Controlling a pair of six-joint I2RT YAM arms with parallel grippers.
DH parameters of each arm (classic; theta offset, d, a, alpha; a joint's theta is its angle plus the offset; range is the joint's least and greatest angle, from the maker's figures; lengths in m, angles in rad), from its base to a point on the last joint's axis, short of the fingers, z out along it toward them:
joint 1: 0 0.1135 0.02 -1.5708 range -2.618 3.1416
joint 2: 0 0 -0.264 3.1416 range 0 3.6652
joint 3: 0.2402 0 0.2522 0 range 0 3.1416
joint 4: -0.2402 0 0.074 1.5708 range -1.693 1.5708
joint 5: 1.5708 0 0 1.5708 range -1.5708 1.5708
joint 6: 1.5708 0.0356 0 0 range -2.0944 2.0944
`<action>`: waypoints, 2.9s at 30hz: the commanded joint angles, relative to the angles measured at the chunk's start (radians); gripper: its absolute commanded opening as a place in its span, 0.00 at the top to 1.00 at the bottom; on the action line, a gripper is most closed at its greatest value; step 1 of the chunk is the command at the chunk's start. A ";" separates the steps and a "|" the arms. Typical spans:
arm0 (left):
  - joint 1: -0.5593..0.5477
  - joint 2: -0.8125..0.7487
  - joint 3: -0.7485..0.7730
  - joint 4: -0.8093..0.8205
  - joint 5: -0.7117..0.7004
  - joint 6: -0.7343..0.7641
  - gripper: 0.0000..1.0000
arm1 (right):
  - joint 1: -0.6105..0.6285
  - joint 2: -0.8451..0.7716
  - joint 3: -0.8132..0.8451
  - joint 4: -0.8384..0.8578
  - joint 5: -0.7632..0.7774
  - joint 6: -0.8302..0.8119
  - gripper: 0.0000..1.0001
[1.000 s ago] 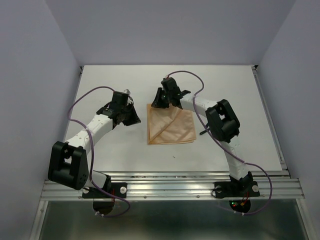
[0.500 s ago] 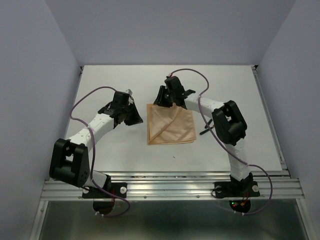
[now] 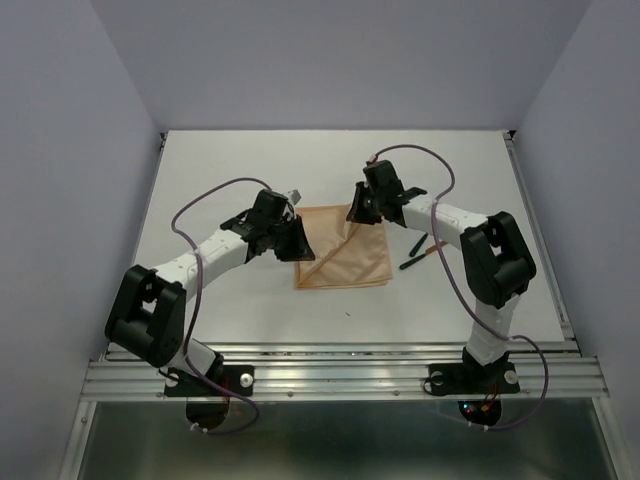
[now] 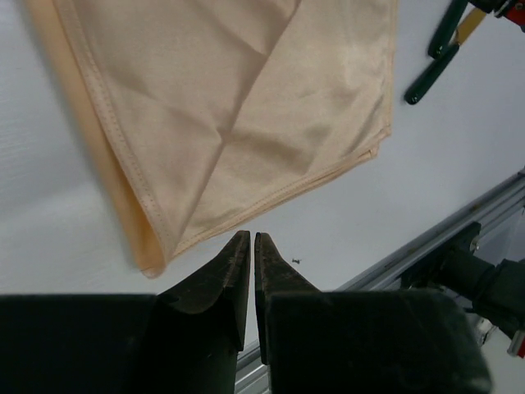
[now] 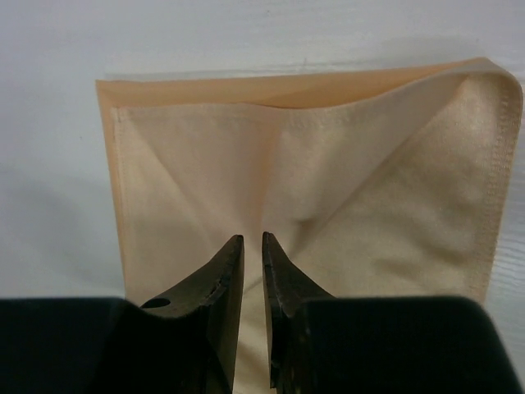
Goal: Fold the napkin into a case and place the utensils inside
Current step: Smooth out the upper triangle-folded napkin at the center of the board.
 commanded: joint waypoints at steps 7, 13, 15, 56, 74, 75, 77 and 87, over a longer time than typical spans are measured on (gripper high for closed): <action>-0.055 0.071 -0.016 0.019 0.116 0.067 0.83 | -0.049 0.066 0.064 -0.042 0.020 -0.062 0.80; -0.055 0.117 -0.006 0.018 0.073 0.070 0.85 | -0.069 0.132 0.119 -0.042 0.017 -0.065 0.80; -0.055 0.130 0.003 0.015 0.064 0.070 0.85 | -0.069 0.143 0.128 -0.043 0.024 -0.067 0.80; -0.041 0.158 0.092 -0.060 -0.094 0.079 0.87 | -0.135 0.166 0.202 -0.042 0.096 -0.036 0.80; 0.054 0.290 0.290 -0.062 -0.120 0.062 0.87 | -0.144 0.169 0.234 -0.040 0.097 -0.025 0.80; 0.062 0.310 0.307 -0.062 -0.126 0.061 0.87 | -0.144 0.167 0.235 -0.040 0.099 -0.024 0.80; 0.078 0.330 0.323 -0.062 -0.140 0.061 0.87 | -0.153 0.166 0.235 -0.042 0.094 -0.024 0.80; 0.117 0.379 0.386 -0.088 -0.221 0.073 0.89 | -0.153 0.129 0.202 -0.040 0.074 -0.024 0.80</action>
